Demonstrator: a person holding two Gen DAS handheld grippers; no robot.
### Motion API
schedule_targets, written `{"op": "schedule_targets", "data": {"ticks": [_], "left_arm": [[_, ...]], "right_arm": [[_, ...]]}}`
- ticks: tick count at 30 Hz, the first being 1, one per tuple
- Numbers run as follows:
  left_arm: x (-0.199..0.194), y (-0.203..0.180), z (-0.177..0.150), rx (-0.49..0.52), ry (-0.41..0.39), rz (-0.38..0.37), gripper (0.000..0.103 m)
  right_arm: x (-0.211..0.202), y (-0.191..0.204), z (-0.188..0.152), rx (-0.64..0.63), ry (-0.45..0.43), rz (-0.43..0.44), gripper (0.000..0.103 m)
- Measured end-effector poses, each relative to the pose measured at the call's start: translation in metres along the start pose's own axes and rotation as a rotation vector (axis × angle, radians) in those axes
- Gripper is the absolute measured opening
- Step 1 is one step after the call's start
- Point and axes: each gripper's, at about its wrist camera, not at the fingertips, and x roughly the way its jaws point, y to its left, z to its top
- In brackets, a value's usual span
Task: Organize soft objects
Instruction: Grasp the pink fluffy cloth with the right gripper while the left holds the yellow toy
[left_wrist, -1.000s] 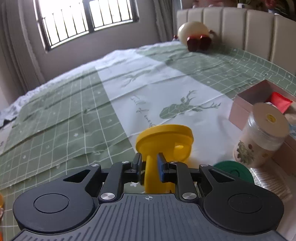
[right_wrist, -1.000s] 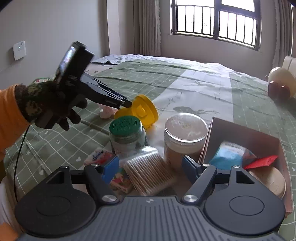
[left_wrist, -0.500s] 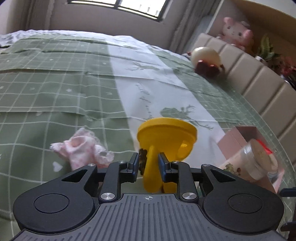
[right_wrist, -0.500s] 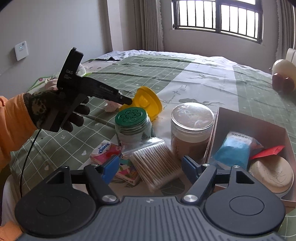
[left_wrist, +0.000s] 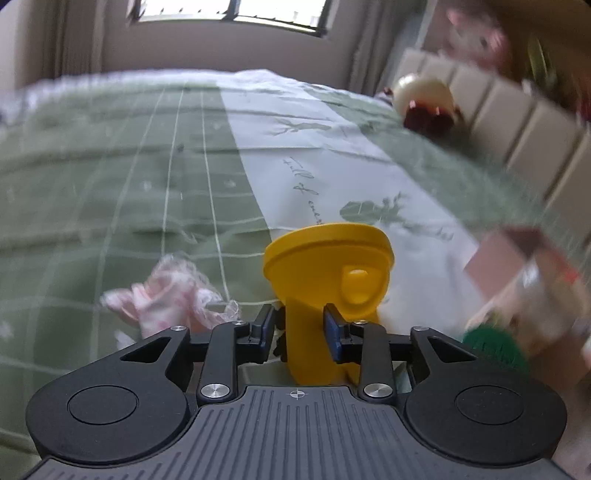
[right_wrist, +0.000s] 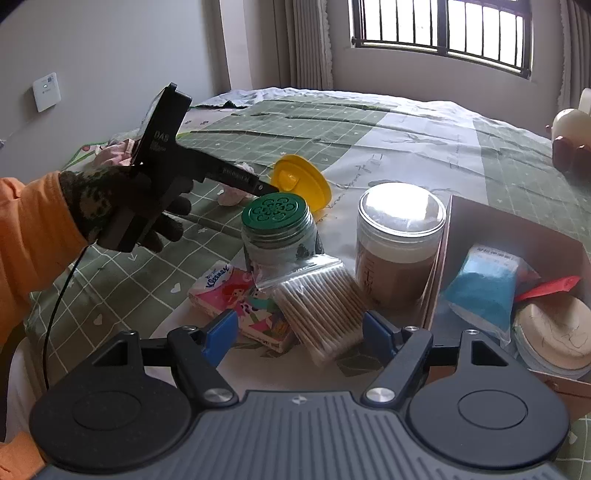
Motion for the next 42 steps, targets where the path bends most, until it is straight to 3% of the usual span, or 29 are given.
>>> {"op": "schedule_targets", "data": {"ticks": [2,5,10,15,17,20,23,27,32,36,40,42], "left_arm": [[0.0,0.009,0.0,-0.051,-0.015,-0.048,0.035],[0.002,0.004,-0.003,-0.001,0.001,-0.087,0.037],[-0.005,-0.023,-0.003,0.169,0.036,-0.013,0.04],[-0.049,-0.044,0.021,0.286,-0.091,-0.03,0.04],[-0.053,-0.056,0.038,0.337,-0.1,-0.054,0.04],[-0.038,-0.078,0.059,0.475,-0.025,-0.067,0.04],[-0.009,-0.092,0.074,0.583,0.118,-0.067,0.04],[0.022,-0.098,0.072,0.697,0.268,0.008,0.041],[0.035,-0.104,0.063,0.719,0.297,0.024,0.046],[0.029,-0.106,0.045,0.761,0.219,0.095,0.049],[0.021,-0.096,0.042,0.657,0.184,0.141,0.048],[0.011,-0.088,0.038,0.601,0.139,0.12,0.043]], "right_arm": [[0.001,-0.001,-0.001,0.004,0.008,0.002,0.075],[0.006,-0.002,-0.003,0.008,0.021,0.007,0.075],[0.008,-0.003,-0.006,0.033,0.022,0.026,0.075],[0.007,-0.003,-0.008,0.028,0.011,0.041,0.075],[0.007,-0.005,-0.008,0.04,0.004,0.05,0.075],[0.003,-0.007,-0.011,0.053,-0.006,0.063,0.075],[-0.002,-0.012,-0.017,0.053,-0.01,0.063,0.075],[-0.005,-0.025,-0.025,0.076,-0.007,0.062,0.075],[0.002,-0.03,-0.031,0.082,0.009,0.059,0.075],[0.003,-0.025,-0.028,0.082,0.007,0.059,0.075],[0.0,-0.017,-0.017,0.052,0.004,0.03,0.075],[-0.006,-0.012,-0.003,0.033,-0.009,0.015,0.075]]}}
